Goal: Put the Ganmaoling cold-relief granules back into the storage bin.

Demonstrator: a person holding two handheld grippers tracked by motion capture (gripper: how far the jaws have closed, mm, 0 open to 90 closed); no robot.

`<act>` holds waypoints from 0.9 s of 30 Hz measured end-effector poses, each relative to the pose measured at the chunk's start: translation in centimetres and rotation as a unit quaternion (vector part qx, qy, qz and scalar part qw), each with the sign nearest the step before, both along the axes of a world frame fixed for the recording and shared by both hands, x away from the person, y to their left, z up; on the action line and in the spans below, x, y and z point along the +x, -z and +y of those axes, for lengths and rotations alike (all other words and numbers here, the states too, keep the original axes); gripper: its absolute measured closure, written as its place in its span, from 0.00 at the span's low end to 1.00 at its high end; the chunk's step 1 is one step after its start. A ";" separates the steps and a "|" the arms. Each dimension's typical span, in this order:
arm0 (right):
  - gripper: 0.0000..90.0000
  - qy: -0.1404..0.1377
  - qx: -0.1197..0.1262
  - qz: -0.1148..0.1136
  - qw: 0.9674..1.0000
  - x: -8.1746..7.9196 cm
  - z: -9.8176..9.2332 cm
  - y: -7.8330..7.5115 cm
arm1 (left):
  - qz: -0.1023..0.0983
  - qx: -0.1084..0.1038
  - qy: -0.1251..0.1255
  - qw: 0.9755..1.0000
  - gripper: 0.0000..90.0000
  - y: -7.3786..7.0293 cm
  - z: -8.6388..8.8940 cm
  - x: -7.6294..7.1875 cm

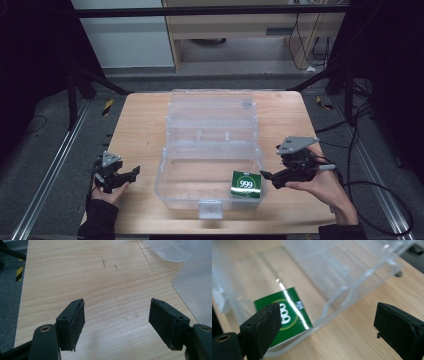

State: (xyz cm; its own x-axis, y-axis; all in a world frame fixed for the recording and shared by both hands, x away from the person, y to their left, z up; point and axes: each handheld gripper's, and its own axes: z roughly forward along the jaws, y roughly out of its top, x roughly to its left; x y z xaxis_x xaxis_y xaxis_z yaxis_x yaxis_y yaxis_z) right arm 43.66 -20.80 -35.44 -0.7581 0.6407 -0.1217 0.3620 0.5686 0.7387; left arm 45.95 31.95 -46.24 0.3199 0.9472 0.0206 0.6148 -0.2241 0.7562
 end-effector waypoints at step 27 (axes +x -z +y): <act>0.07 0.243 0.072 -0.025 0.967 0.2 -7.2 9.3 | 0.003 0.001 0.006 1.000 0.34 0.2 -0.1 0.2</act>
State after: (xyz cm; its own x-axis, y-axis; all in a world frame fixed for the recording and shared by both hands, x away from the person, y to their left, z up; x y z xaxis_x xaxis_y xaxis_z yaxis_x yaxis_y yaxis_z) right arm 43.87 -27.95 -44.76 -0.3583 0.9330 -0.0336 0.5232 0.2304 0.8205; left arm 46.18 31.81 -46.47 0.3311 0.9434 0.0208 0.6167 -0.2330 0.7520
